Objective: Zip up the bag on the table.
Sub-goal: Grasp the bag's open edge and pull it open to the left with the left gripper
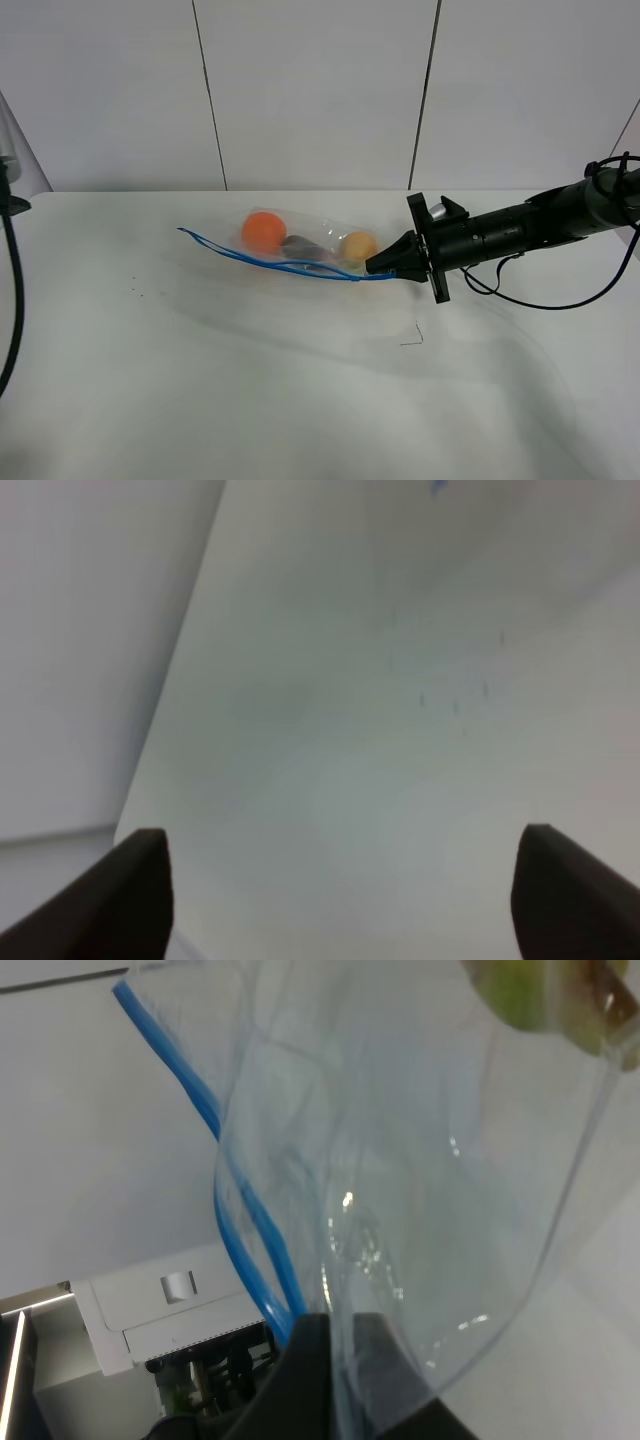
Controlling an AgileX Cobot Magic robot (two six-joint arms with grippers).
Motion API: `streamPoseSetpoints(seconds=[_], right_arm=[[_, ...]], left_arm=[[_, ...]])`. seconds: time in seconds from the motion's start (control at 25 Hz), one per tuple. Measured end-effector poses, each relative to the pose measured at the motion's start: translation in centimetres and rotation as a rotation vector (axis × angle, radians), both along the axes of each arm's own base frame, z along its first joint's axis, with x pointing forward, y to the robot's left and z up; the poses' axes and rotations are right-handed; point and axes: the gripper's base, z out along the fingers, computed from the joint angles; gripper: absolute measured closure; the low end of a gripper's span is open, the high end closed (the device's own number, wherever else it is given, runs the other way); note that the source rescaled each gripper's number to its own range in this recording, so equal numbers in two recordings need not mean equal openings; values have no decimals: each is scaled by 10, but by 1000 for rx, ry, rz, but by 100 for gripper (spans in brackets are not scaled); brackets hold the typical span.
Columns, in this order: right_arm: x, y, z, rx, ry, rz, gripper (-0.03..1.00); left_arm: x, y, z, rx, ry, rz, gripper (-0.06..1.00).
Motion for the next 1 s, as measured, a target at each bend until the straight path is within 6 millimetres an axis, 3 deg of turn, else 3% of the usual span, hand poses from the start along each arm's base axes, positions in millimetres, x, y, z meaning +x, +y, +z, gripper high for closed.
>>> streamPoseSetpoints(seconds=[0.2, 0.52, 0.84, 1.0], right_arm=[[0, 0, 0, 0, 0, 0, 97], [0, 0, 0, 0, 0, 0, 97], [0, 0, 0, 0, -1, 0, 97], [0, 0, 0, 0, -1, 0, 97]], left_arm=[[20, -17, -11, -40, -11, -62, -6], [32, -89, -32, -26, 4, -323, -6], [27, -158, -45, -78, -99, -512, -6], [15, -181, -69, -109, -179, -580, -6]])
